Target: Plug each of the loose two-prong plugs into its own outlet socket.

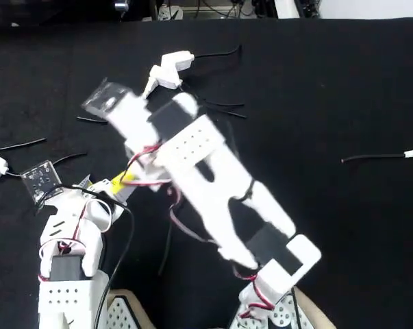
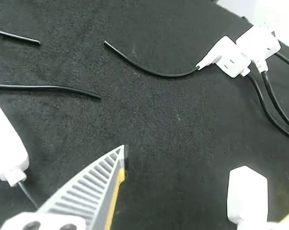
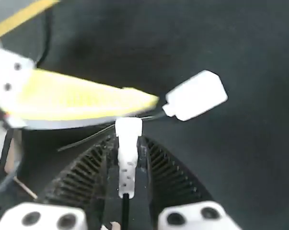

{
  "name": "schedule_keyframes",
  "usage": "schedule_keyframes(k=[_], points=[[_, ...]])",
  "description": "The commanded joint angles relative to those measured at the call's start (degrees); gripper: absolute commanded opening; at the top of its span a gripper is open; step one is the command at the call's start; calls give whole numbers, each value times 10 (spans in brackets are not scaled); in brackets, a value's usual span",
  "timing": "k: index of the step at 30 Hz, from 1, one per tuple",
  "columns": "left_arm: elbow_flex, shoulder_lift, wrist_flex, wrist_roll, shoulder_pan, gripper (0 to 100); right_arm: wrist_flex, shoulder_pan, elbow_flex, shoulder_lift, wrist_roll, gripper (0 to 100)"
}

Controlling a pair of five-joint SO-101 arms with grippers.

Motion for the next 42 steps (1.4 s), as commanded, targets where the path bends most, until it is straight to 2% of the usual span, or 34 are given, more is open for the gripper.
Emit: schedule_keyframes(k=[1, 4, 10, 17, 24, 30, 36, 42], points=[[8, 0, 3, -4, 5, 544, 12, 74, -5, -29, -44, 11], [8, 1, 3, -4, 4, 544, 12, 100, -1, -29, -40, 11], [8, 2, 6, -4, 4, 544, 11, 103, -6, -9, 133, 11], [8, 2, 6, -4, 4, 544, 10, 98, -8, 69, 214, 11], [8, 2, 6, -4, 4, 544, 11, 54, -72, 69, 170, 11], [8, 2, 6, -4, 5, 544, 12, -13, -93, 69, 84, 11], [8, 2, 6, -4, 5, 544, 12, -55, -95, 60, 31, 11], [8, 2, 6, -4, 5, 544, 11, -79, -95, -8, 23, 11]])
